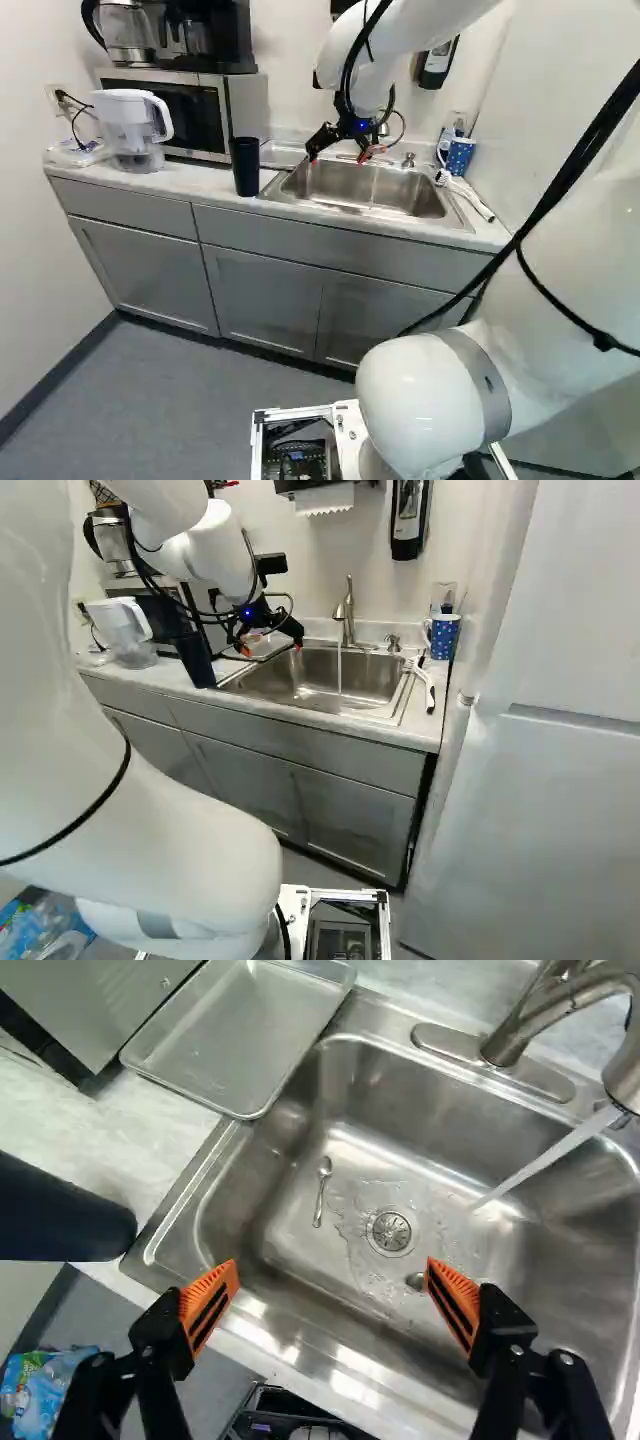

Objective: Rinse the cup and place it in the tray

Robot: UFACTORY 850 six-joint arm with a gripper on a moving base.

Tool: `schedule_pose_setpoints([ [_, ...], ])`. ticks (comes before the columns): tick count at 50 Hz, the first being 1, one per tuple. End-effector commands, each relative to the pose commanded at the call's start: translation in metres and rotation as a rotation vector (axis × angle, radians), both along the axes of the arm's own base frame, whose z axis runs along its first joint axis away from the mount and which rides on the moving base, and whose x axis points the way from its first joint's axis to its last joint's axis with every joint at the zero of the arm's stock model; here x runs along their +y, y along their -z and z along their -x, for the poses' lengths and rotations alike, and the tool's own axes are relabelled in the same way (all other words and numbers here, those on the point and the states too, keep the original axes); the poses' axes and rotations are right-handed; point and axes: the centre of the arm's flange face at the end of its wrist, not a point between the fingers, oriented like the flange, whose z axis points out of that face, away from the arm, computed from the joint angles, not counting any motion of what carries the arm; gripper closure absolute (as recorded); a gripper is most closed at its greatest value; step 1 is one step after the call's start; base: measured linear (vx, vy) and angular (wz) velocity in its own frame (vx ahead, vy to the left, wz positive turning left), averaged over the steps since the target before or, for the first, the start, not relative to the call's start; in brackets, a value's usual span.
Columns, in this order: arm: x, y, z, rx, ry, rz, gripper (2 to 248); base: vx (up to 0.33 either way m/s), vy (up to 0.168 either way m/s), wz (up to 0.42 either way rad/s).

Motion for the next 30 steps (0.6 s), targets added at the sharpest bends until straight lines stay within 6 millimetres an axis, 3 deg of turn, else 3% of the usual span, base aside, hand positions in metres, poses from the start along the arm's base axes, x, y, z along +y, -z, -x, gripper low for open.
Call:
schedule_pose_setpoints([
  [30, 0.050, 0.000, 0.003, 0.001, -0.112, 0.000, 3, 0.000, 0.000, 0.000],
])
